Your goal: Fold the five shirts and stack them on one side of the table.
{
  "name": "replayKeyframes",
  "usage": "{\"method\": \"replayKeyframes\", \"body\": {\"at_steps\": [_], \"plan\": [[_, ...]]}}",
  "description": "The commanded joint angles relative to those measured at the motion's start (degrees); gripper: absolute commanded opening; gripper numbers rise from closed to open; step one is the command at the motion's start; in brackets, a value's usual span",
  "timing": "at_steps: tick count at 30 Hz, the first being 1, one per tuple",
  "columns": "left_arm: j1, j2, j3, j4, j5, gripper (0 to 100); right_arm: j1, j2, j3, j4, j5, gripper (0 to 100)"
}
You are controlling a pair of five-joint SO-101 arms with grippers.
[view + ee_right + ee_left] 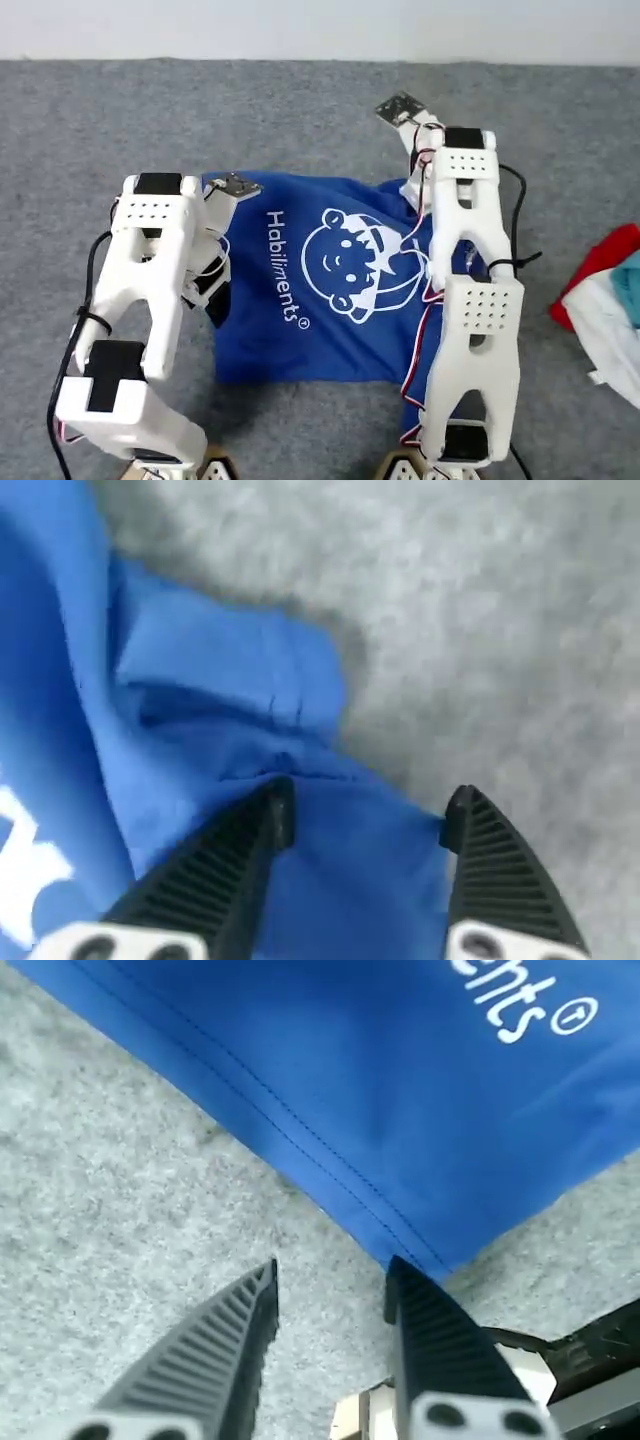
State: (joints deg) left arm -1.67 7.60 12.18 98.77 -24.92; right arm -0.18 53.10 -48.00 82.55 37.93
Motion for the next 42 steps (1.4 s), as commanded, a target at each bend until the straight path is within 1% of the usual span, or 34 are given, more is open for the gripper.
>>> {"method": "replayKeyframes", "body": {"at_steps": [1,4,12,14,17,18,20,22,30,34,38,41,42], "plan": [[0.2,-2.5,-0.1,1.8,0.4,17,-0.7,-2.1,-5.2,9.5,0.7,24.5],[0.3,-2.2,-0.1,1.8,0.4,17,-1.6,-1.5,-5.9,13.2,0.6,24.3],[-0.3,-2.7,-0.1,1.8,0.4,17,-1.5,7.6,-6.2,10.2,0.7,23.9],[-0.2,-2.7,-0.1,1.8,0.5,17,-1.6,7.9,-8.6,10.3,0.7,18.4],[-0.3,-2.7,-0.1,1.8,0.6,17,-1.8,7.8,-14.3,10.3,0.4,1.4],[-0.3,-2.7,-0.1,1.8,0.6,17,-1.8,7.9,-16.4,10.3,0.4,0.5],[-0.3,-2.7,-0.1,1.8,0.6,17,-1.5,7.9,-19.8,10.5,0.6,2.9],[-0.3,-2.7,-0.1,1.8,0.6,17,-1.5,7.7,-22.9,10.2,0.6,0.6],[-0.3,-2.7,-0.1,1.8,0.6,17,-1.3,7.4,-35.1,10.8,0.6,0.8],[-0.3,-2.7,-0.1,1.8,0.6,17,0.3,7.3,-40.9,10.9,0.6,0.8],[-0.3,-2.7,-0.1,1.8,0.6,17,2.1,7.2,-48.9,15.2,0.6,0.8],[-0.3,-2.7,-0.1,1.8,0.6,17,3.7,3.8,-48.0,20.7,0.4,0.8],[-0.3,-2.7,-0.1,1.8,0.6,16,3.9,2.9,-47.1,20.7,0.4,0.8]]}}
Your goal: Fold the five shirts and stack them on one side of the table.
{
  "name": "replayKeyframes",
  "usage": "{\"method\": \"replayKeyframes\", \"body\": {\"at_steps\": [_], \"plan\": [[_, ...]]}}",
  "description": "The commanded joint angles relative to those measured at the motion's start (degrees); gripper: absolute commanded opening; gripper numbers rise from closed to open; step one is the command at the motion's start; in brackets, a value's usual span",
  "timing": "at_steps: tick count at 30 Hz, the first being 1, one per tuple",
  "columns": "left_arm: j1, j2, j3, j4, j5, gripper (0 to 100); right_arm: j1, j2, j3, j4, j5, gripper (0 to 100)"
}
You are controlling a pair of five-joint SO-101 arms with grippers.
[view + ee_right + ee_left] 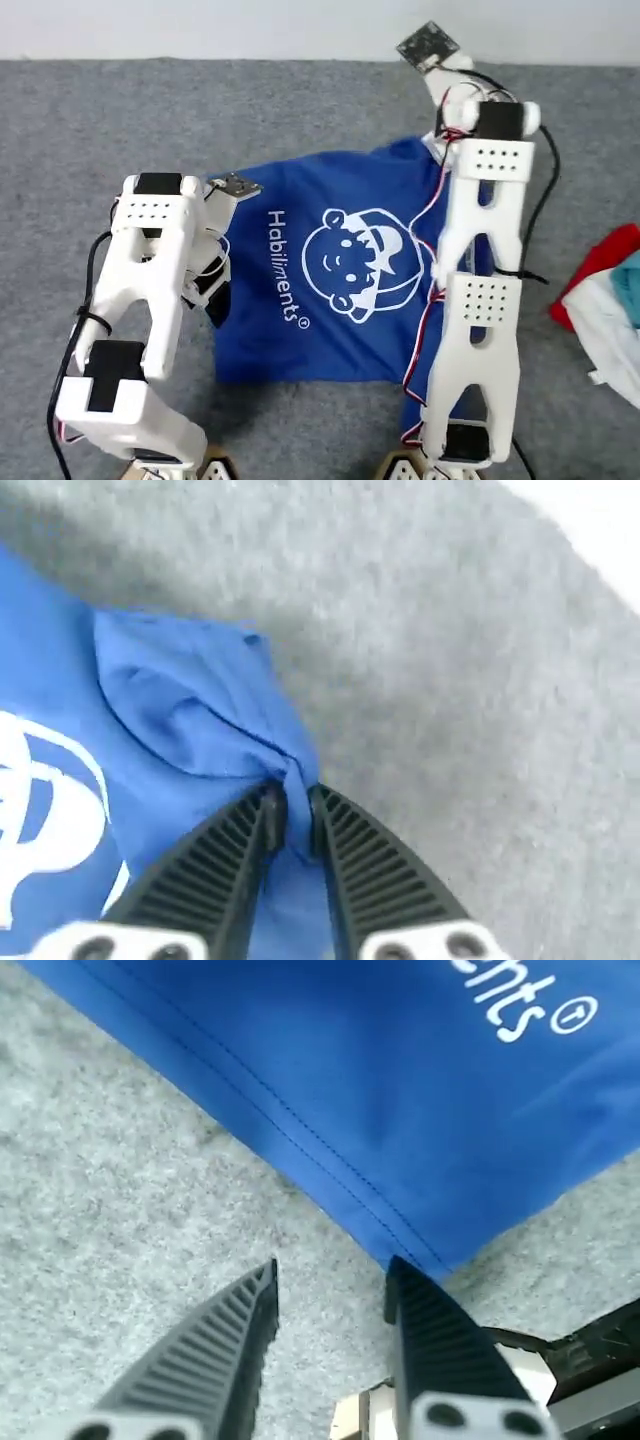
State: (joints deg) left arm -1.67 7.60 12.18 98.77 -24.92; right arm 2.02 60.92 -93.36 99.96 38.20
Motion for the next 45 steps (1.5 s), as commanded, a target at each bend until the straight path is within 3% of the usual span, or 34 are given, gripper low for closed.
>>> {"method": "replayKeyframes", "body": {"at_steps": [1,3,8,11,15,18,25,32,37,41,45], "plan": [[-0.3,-2.7,-0.1,1.8,0.6,16,2.1,-5.5,-0.2,2.9,0.5,0.9],[-0.3,-2.7,-0.1,1.8,0.6,14,1.8,-5.4,2.6,2.8,3.8,5.3],[0.0,-2.7,-0.1,1.8,0.6,13,2.2,-6.0,4.4,2.6,5.6,30.4],[-0.3,-2.7,-0.1,1.8,0.6,13,2.2,-6.7,-0.2,2.3,5.6,34.4],[-0.3,-2.7,-0.1,1.8,0.6,13,3.6,-6.6,-2.8,-3.9,0.7,32.6],[-0.3,-2.7,-0.1,1.8,0.6,13,6.3,-4.1,3.3,-13.4,-4.5,30.0],[-0.3,-2.7,0.0,1.8,0.6,13,9.5,3.6,16.7,-24.0,-4.5,26.6],[-0.3,-2.7,0.0,1.8,0.6,13,5.2,6.9,16.9,-16.0,0.4,25.0],[-0.3,-2.7,0.0,1.8,0.6,13,5.0,7.0,16.9,-16.4,2.9,0.9],[-0.3,-2.7,0.0,1.8,0.6,13,5.3,6.8,14.3,-13.2,3.0,0.8],[-0.3,-2.7,0.0,1.8,0.6,13,4.8,7.0,3.3,0.2,3.2,0.9]]}}
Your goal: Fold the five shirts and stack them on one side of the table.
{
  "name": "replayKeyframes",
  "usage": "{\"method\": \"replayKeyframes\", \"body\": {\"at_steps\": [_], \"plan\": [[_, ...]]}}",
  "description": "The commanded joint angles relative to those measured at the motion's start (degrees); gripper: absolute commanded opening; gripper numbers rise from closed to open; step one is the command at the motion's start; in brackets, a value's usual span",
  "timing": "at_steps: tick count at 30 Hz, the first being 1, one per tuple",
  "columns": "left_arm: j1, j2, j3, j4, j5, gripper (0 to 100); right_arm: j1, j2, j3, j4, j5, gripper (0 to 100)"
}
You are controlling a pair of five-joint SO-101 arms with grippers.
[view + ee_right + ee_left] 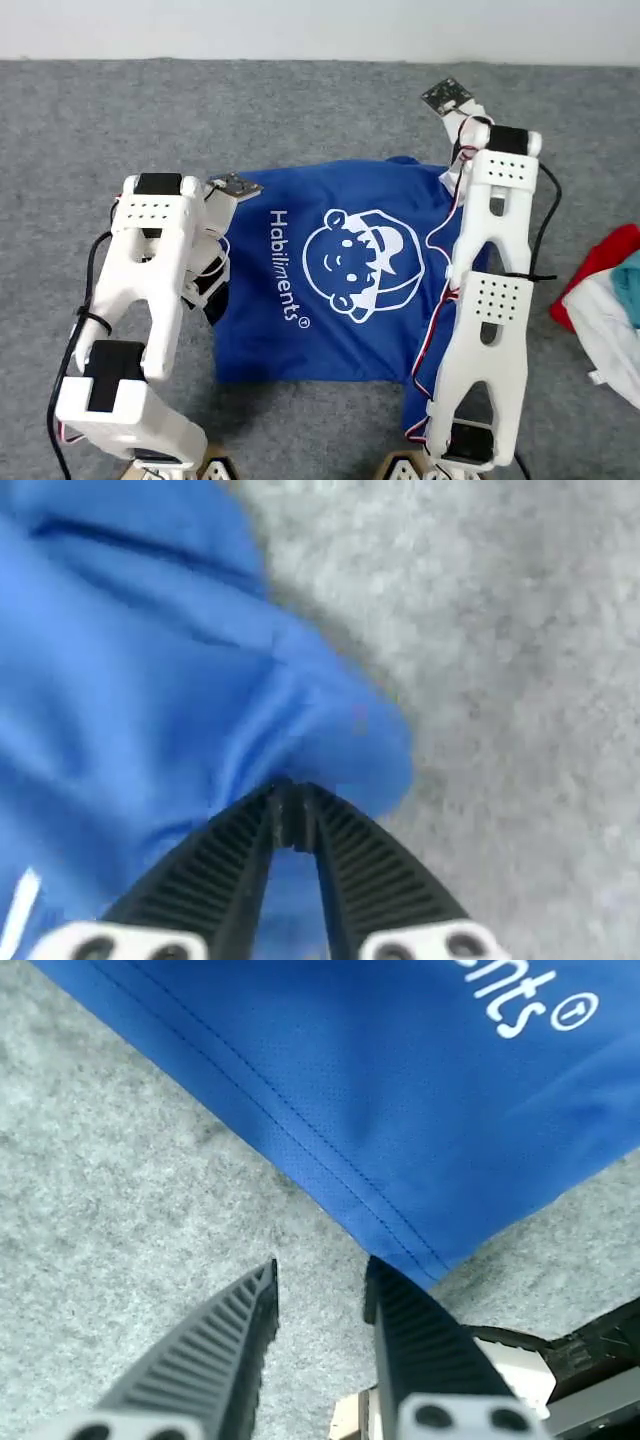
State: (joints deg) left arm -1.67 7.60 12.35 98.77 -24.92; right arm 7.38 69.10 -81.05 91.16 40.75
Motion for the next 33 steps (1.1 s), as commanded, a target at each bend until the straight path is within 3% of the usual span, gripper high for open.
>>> {"method": "replayKeyframes", "body": {"at_steps": [1,5,9,13,17,19,22,28,33], "plan": [[-0.3,-2.7,-0.2,1.8,0.6,13,-1.1,-0.9,-11.4,12.4,0.6,0.9],[-0.2,-2.3,-0.2,1.8,0.6,13,-0.1,-3.4,-11.5,12.2,0.5,0.9],[-0.3,-2.4,-0.2,1.8,0.6,13,-0.2,-9.2,2.5,12.1,4.3,0.9],[0.1,-2.2,-0.2,1.8,0.6,13,-0.2,-11.8,11.6,2.6,0.9,2.9],[-0.2,-2.2,-0.2,1.8,0.6,13,0.9,-11.7,11.7,-5.1,-9.1,21.4],[-0.3,-2.3,-0.2,1.8,0.6,13,0.0,-11.6,12.0,-6.6,-10.5,28.4],[-0.3,-2.3,-0.2,1.8,0.6,13,-2.6,-9.3,12.8,-6.8,-7.2,24.0],[-0.4,-2.7,-0.2,1.8,0.6,13,-4.6,-3.3,12.7,-4.7,-2.1,1.6],[-0.4,-2.4,-0.2,1.8,0.6,13,-3.7,-4.0,10.6,2.4,-0.2,0.9]]}}
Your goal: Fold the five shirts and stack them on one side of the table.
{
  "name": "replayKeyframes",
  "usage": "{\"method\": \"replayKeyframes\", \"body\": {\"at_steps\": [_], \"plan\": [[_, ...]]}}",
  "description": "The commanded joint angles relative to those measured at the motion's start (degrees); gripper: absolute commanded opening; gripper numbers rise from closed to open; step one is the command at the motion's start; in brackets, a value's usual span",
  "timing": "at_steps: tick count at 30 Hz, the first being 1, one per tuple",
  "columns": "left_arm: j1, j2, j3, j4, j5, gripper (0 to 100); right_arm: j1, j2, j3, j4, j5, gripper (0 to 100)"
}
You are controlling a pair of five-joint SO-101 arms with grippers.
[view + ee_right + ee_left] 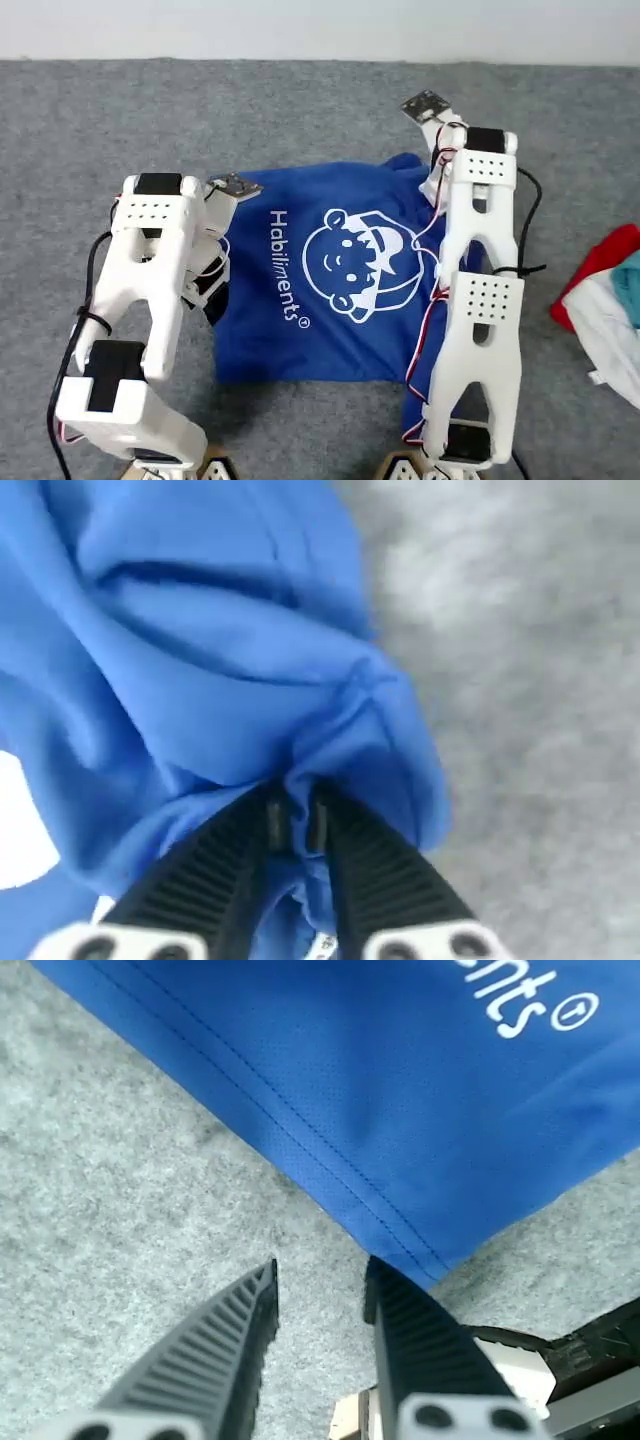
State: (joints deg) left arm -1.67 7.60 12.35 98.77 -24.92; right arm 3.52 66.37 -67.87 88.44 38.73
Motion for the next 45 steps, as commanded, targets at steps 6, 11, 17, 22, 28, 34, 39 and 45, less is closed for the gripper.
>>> {"method": "replayKeyframes", "body": {"at_steps": [6,11,17,22,28,34,39,45], "plan": [[0.1,-2.1,-0.2,1.8,0.6,13,0.3,-5.1,-6.4,14.9,6.0,0.9],[-0.3,-2.5,2.0,1.8,0.5,13,0.3,-16.0,11.2,14.6,12.3,2.7],[-0.2,-2.2,4.1,1.8,0.4,13,-3.0,-27.6,14.9,14.5,8.1,19.4],[-0.3,-2.7,4.0,1.8,0.4,13,-4.7,-34.3,14.9,13.8,7.9,26.6],[-0.2,-2.7,4.0,1.8,0.4,13,-2.4,-30.7,15.3,-0.9,6.7,27.0],[-0.3,-2.7,4.1,1.8,0.6,13,-0.1,-18.9,14.9,-14.3,4.0,27.3],[-0.3,-2.4,4.1,1.8,0.6,13,0.7,-10.6,10.9,-17.5,4.0,27.3],[-0.3,-2.2,4.2,1.8,0.6,13,0.9,0.7,-1.1,-16.6,4.3,27.2]]}}
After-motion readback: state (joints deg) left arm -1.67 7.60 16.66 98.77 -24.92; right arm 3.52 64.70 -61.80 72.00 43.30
